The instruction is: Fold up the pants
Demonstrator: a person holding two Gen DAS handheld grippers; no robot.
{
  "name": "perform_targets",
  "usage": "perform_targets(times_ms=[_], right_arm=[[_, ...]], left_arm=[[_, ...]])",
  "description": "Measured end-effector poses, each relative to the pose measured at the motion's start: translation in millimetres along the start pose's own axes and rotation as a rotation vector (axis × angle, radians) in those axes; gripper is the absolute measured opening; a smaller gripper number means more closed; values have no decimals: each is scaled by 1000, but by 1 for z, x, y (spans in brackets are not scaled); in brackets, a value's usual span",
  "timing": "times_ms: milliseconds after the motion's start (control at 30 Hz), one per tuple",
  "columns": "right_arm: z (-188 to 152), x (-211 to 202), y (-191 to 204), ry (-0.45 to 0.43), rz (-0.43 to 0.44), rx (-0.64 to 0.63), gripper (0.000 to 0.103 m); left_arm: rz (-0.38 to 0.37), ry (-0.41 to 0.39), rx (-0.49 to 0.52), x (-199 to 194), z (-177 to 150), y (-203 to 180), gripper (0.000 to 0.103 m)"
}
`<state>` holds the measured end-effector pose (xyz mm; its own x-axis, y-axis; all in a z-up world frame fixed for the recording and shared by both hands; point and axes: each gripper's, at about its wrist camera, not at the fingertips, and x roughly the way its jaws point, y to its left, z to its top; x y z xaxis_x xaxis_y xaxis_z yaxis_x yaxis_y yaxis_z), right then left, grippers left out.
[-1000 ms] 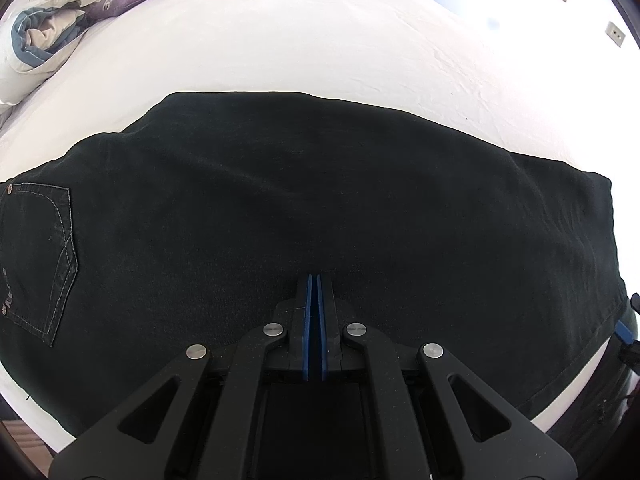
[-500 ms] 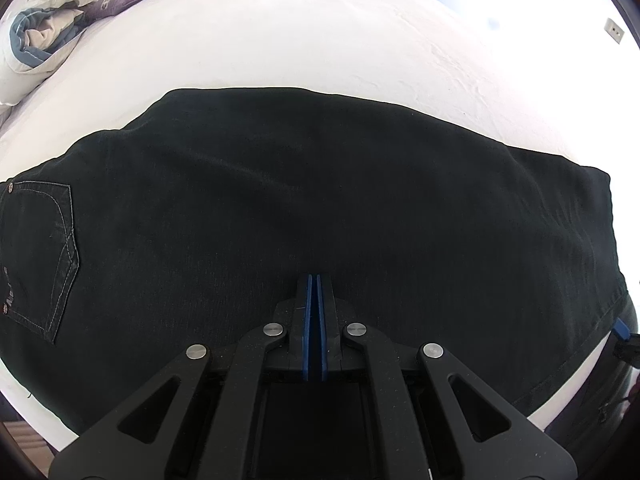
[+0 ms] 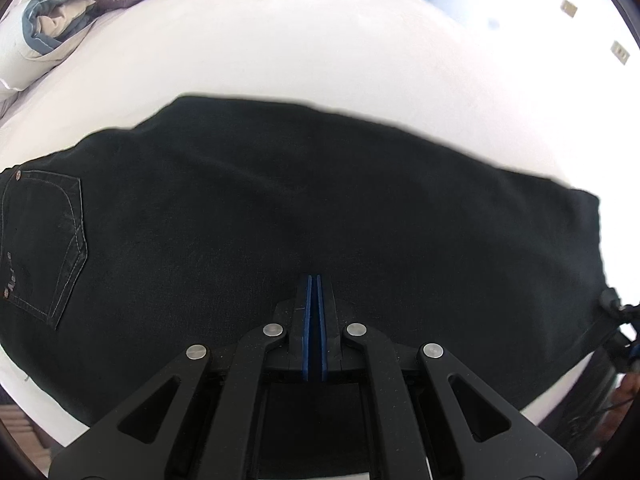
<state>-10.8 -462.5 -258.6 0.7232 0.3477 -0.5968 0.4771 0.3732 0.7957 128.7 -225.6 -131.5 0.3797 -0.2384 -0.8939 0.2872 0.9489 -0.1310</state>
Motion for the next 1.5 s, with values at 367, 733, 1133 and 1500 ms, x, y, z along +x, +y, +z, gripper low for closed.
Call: perform_targets(times_ms=[367, 733, 1133, 1500], right_arm=[[-8, 1, 72, -66, -123, -297, 12], [-150, 144, 199, 217, -197, -1028, 12], [-163, 142, 195, 187, -202, -1073, 12], [-168, 108, 193, 128, -154, -1103, 12]], left_arm=[[-246, 41, -73, 43, -7, -3, 2], [-416, -30, -325, 23, -3, 101, 88], [-590, 32, -357, 19, 28, 110, 102], [-540, 150, -164, 25, 45, 91, 32]])
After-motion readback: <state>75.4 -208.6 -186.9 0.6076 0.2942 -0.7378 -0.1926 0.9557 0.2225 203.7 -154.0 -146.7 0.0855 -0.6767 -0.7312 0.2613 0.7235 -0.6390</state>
